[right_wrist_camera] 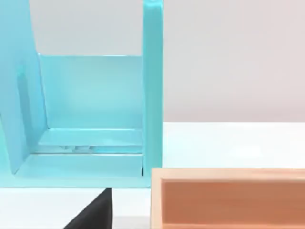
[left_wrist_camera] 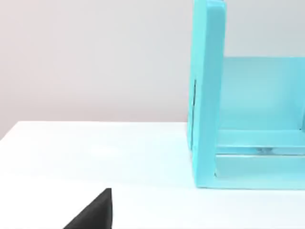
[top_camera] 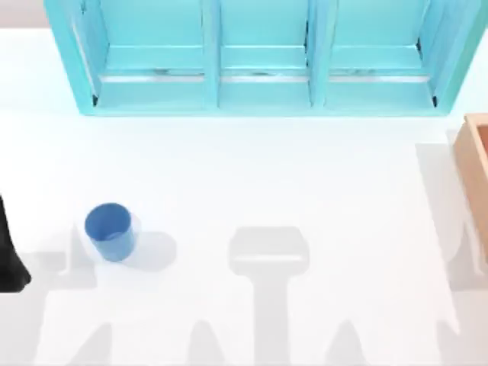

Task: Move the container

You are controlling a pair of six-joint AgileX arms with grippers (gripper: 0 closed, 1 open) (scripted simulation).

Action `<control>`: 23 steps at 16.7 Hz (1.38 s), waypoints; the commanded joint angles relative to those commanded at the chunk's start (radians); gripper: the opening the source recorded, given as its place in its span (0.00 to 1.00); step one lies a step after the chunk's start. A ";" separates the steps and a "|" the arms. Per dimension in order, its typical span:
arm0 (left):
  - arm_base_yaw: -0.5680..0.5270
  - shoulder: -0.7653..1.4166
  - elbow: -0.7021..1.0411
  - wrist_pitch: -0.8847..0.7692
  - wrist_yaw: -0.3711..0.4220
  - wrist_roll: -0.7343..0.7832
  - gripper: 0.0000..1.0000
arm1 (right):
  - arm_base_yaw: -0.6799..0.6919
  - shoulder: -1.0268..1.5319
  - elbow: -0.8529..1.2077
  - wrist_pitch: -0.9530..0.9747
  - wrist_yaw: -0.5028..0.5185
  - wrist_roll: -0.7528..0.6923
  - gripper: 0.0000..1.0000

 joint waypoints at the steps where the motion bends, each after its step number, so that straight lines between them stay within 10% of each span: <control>1: 0.000 0.000 0.000 0.000 0.000 0.000 1.00 | 0.000 0.000 0.000 0.000 0.000 0.000 1.00; 8: -0.066 0.224 0.218 -0.181 0.006 -0.061 1.00 | 0.000 0.000 0.000 0.000 0.000 0.000 1.00; 23: -0.363 1.638 1.336 -1.110 -0.004 -0.339 1.00 | 0.000 0.000 0.000 0.000 0.000 0.000 1.00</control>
